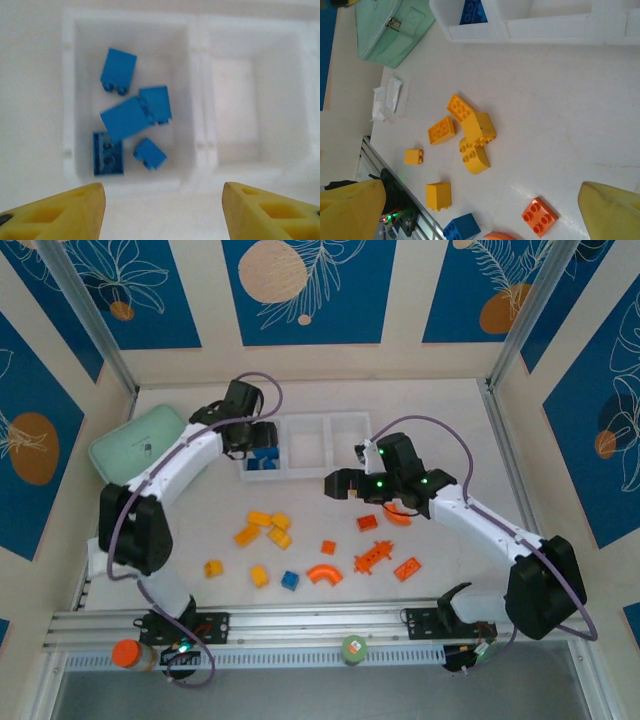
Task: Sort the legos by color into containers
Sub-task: Place the lego in the container, then pick up the lego from the middle-left of the table.
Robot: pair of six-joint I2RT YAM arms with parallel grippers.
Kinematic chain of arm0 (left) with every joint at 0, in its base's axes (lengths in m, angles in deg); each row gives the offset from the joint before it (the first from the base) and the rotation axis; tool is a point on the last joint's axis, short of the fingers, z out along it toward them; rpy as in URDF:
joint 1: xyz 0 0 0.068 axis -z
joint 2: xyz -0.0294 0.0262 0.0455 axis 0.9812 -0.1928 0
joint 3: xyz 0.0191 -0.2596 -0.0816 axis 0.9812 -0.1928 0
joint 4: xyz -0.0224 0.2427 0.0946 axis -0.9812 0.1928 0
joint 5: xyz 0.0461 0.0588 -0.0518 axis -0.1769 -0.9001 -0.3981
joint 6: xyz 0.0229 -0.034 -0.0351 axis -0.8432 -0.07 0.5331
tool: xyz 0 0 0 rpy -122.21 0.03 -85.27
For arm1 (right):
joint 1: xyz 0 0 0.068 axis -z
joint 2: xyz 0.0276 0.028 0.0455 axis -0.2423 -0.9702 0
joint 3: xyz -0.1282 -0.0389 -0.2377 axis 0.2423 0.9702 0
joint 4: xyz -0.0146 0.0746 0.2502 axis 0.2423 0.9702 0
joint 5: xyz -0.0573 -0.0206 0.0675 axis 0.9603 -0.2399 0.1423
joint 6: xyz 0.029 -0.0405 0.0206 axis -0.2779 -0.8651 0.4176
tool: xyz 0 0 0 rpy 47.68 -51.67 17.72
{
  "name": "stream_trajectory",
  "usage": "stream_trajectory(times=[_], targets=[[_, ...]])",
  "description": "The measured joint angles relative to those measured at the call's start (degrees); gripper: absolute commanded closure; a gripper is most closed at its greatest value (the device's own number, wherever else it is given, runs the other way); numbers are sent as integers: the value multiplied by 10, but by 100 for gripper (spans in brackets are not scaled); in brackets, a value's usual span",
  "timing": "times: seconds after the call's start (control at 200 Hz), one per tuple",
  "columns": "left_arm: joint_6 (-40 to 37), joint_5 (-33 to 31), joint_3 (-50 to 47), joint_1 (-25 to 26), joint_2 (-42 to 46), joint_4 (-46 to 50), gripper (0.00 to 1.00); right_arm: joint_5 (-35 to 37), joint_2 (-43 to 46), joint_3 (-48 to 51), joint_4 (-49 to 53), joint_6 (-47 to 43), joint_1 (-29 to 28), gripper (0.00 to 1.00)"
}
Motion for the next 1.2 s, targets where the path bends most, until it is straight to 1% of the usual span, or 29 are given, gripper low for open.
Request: stream_trajectory(times=[0.165, 0.305, 0.45, 0.61, 0.815, 0.935, 1.06, 1.195], targets=[[11, 8, -98, 63, 81, 0, 34, 0, 30, 26, 24, -4, -8, 1], [39, 10, -174, 125, 134, 1, 33, 2, 48, 54, 36, -9, -21, 1], [83, 10, -232, 182, 178, 0, 33, 5, 68, 82, 37, -17, -44, 1], [142, 1, -289, 239, 216, 3, 33, 17, 85, 113, 27, -34, -87, 1], [204, -5, -325, 281, 232, 20, 33, 17, 101, 157, -2, -44, -114, 1], [233, -3, -339, 316, 231, 18, 33, 26, 101, 170, -17, -44, -123, 1], [252, 2, -342, 350, 210, 18, 33, 33, 100, 174, -26, -44, -126, 1], [263, 13, -348, 372, 190, 17, 33, 43, 100, 174, -29, -44, -129, 1]])
